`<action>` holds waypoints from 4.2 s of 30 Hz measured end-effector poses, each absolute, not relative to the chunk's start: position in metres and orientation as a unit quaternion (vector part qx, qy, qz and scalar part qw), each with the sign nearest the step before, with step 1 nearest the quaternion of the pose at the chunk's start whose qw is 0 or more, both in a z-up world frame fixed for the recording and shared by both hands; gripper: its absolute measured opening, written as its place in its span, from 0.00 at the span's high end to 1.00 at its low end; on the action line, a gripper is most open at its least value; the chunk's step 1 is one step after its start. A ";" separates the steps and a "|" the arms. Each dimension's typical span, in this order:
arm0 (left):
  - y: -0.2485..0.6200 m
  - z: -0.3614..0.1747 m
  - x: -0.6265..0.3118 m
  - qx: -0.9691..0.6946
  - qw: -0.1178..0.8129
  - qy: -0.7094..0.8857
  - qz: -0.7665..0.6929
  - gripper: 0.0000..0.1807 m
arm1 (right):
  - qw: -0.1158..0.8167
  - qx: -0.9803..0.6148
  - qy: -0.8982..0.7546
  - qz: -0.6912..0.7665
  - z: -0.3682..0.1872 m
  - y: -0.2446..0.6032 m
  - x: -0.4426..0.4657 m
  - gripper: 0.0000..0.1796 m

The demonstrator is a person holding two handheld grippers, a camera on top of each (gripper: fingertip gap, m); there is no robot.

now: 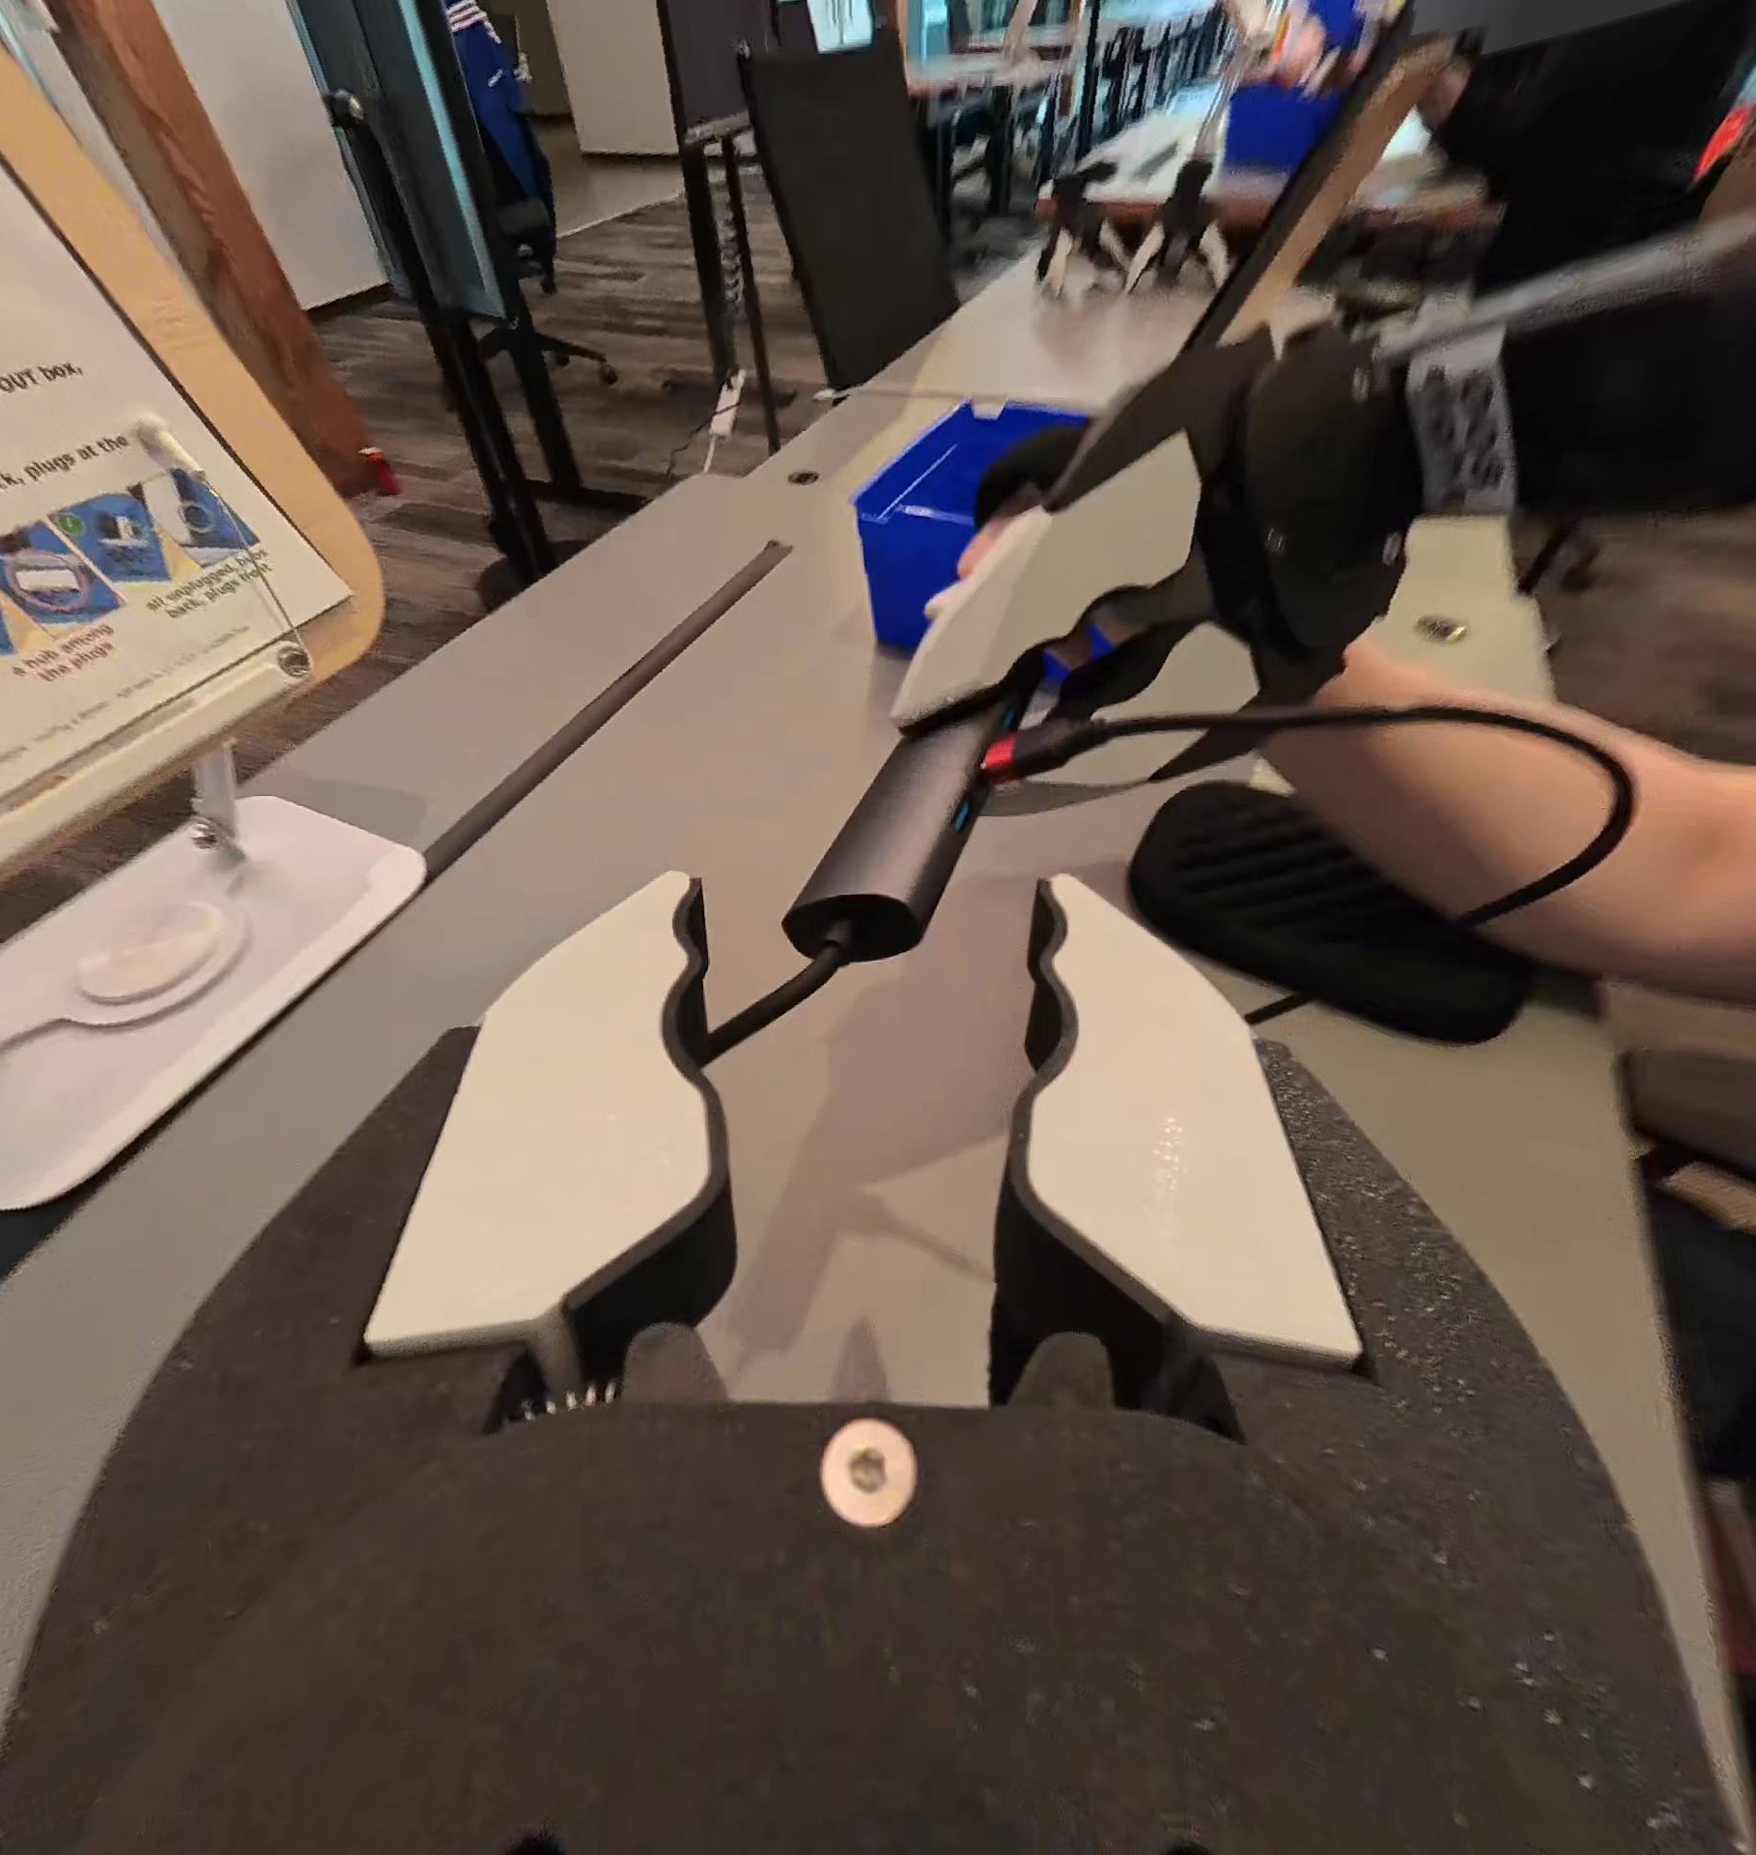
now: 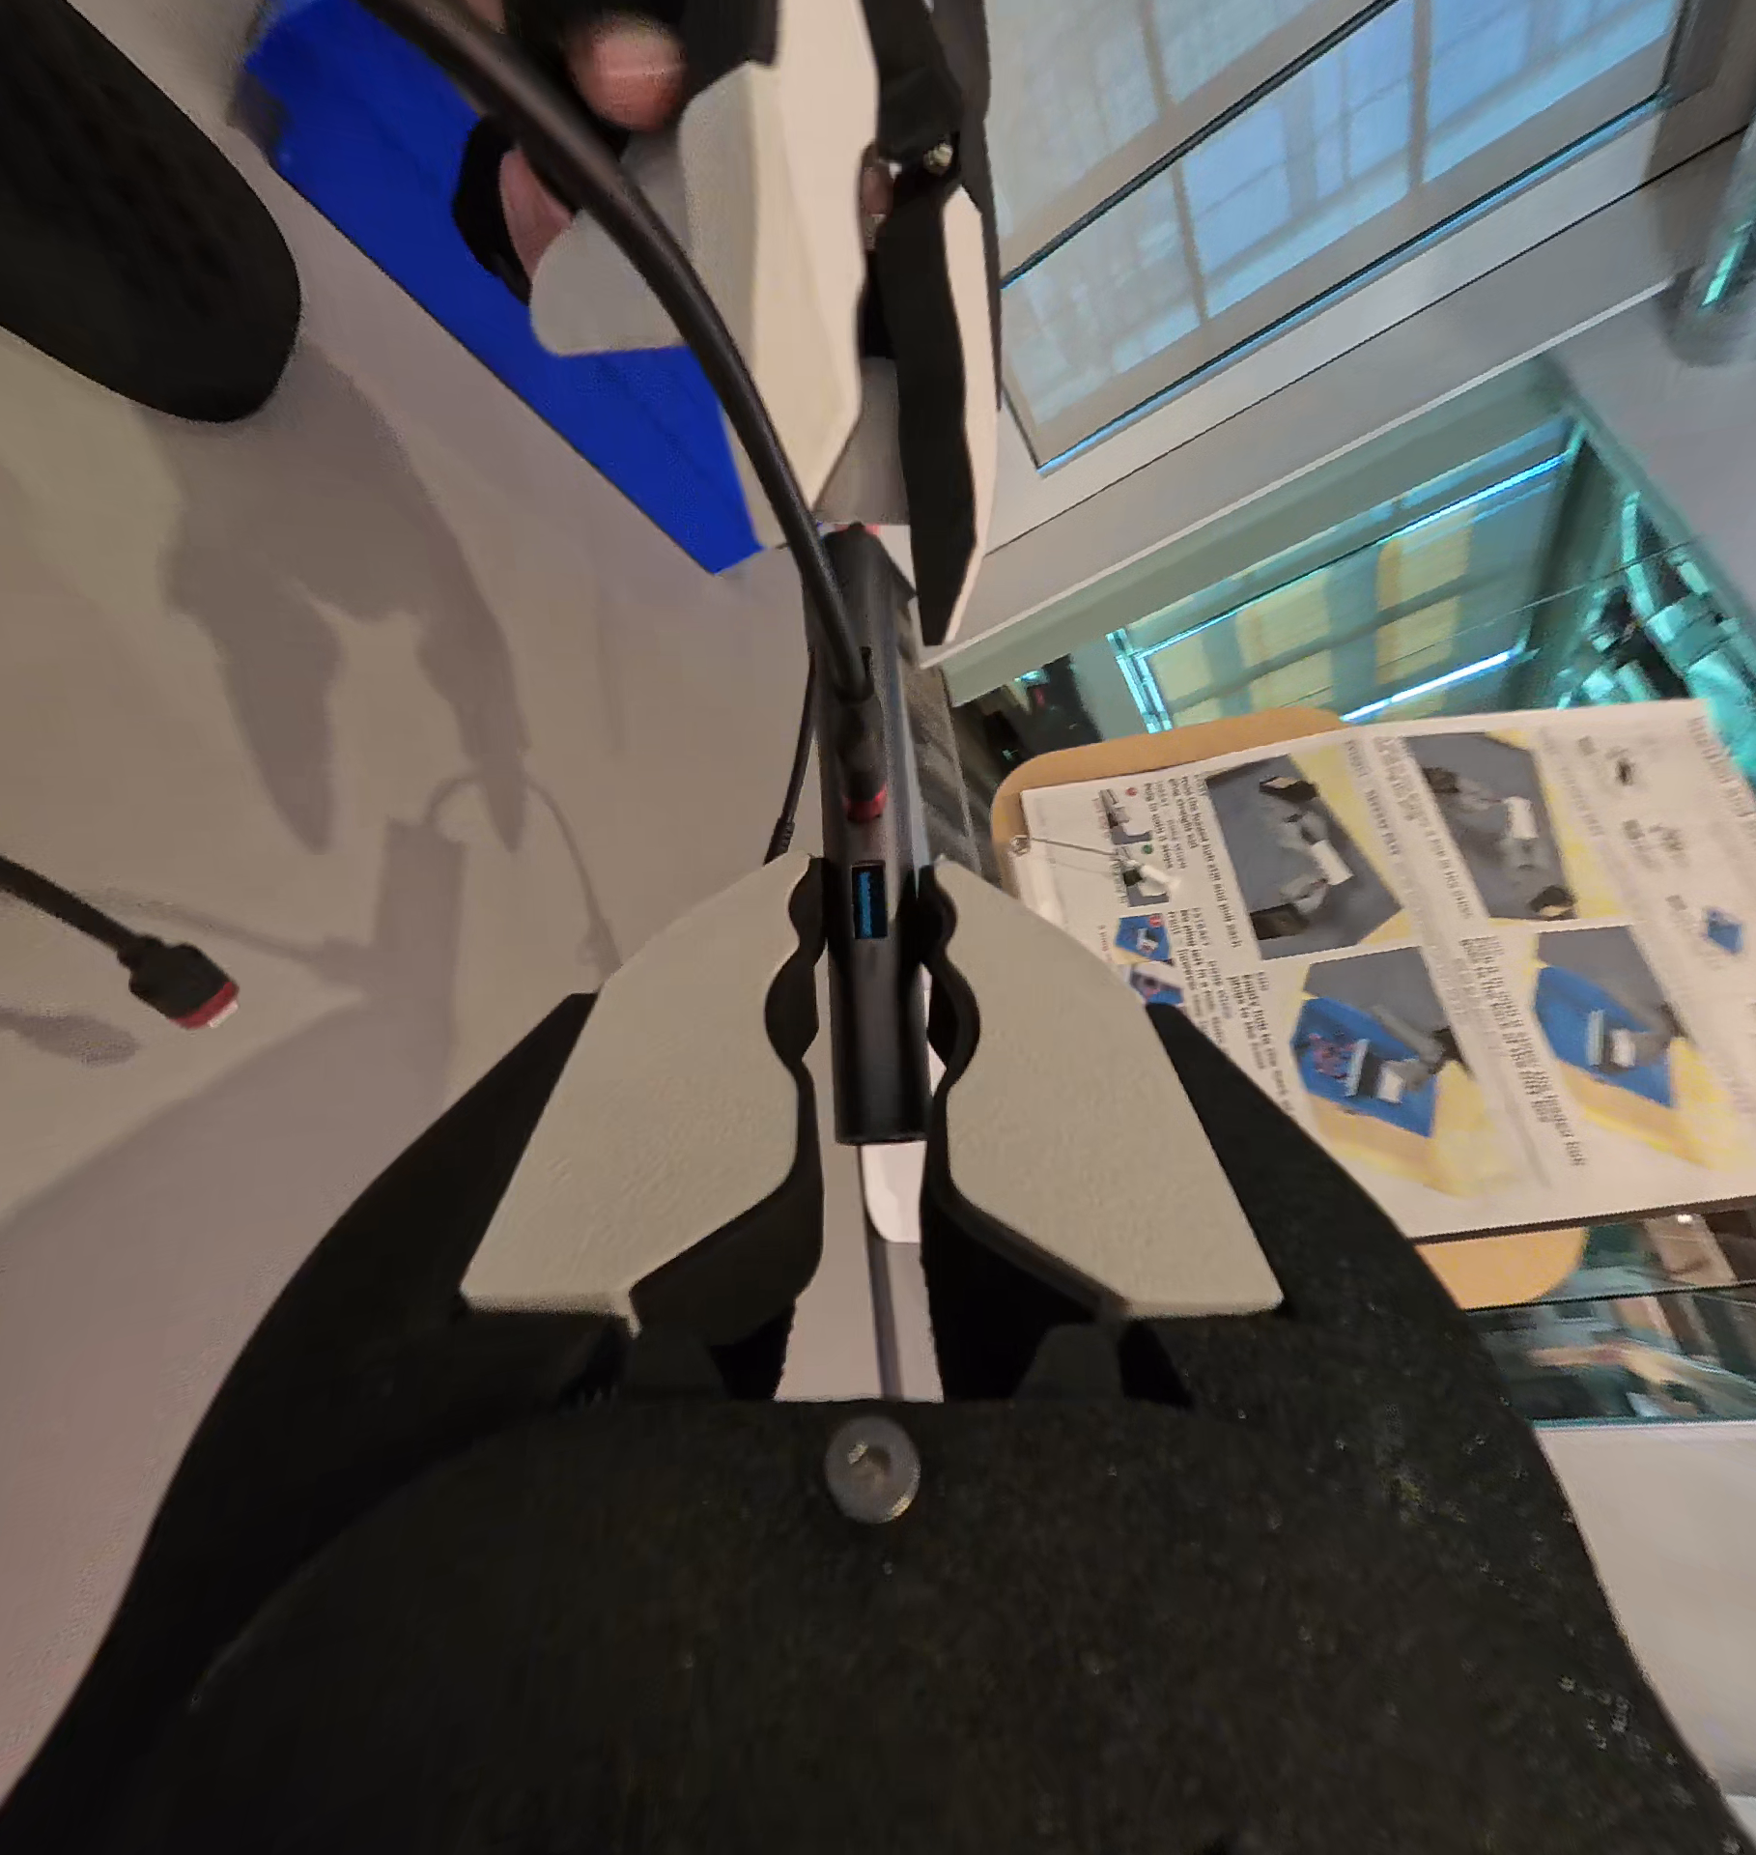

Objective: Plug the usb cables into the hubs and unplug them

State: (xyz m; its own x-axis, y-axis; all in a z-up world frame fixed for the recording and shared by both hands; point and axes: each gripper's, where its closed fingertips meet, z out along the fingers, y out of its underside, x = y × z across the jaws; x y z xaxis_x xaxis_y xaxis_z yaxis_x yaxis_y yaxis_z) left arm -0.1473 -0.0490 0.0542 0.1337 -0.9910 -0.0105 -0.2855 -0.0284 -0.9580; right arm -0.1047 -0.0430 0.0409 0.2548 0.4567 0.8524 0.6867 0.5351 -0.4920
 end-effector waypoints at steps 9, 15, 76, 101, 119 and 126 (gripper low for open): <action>-0.041 0.069 -0.138 -0.614 0.371 0.500 -0.486 0.64 | 0.654 -0.444 -0.594 -0.151 0.048 -0.041 -0.101 0.91; -0.021 0.067 -0.132 -0.606 0.382 0.509 -0.477 0.63 | 0.658 -0.449 -0.582 -0.160 0.048 -0.036 -0.094 0.91; -0.027 0.058 -0.094 -0.554 0.350 0.463 -0.596 0.75 | 0.647 -0.478 -0.569 -0.171 0.045 -0.033 -0.077 0.91; -0.035 0.050 -0.089 -0.549 0.332 0.470 -0.606 0.82 | 0.639 -0.484 -0.568 -0.184 0.039 -0.029 -0.071 0.91; -0.047 0.045 -0.096 -0.563 0.292 0.509 -0.581 0.74 | 0.607 -0.487 -0.597 -0.195 0.040 -0.038 -0.076 0.91; -0.044 0.049 -0.096 -0.555 0.281 0.483 -0.617 0.80 | 0.594 -0.480 -0.607 -0.221 0.040 -0.040 -0.079 0.91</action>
State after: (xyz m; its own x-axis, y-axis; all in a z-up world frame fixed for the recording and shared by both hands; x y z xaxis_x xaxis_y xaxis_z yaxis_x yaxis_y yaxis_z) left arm -0.0961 -0.0439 0.0492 -0.2267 -0.8821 0.4128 -0.1895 -0.3758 -0.9071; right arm -0.0788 -0.0397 0.0403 0.1664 0.3199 0.9327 0.8446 0.4419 -0.3023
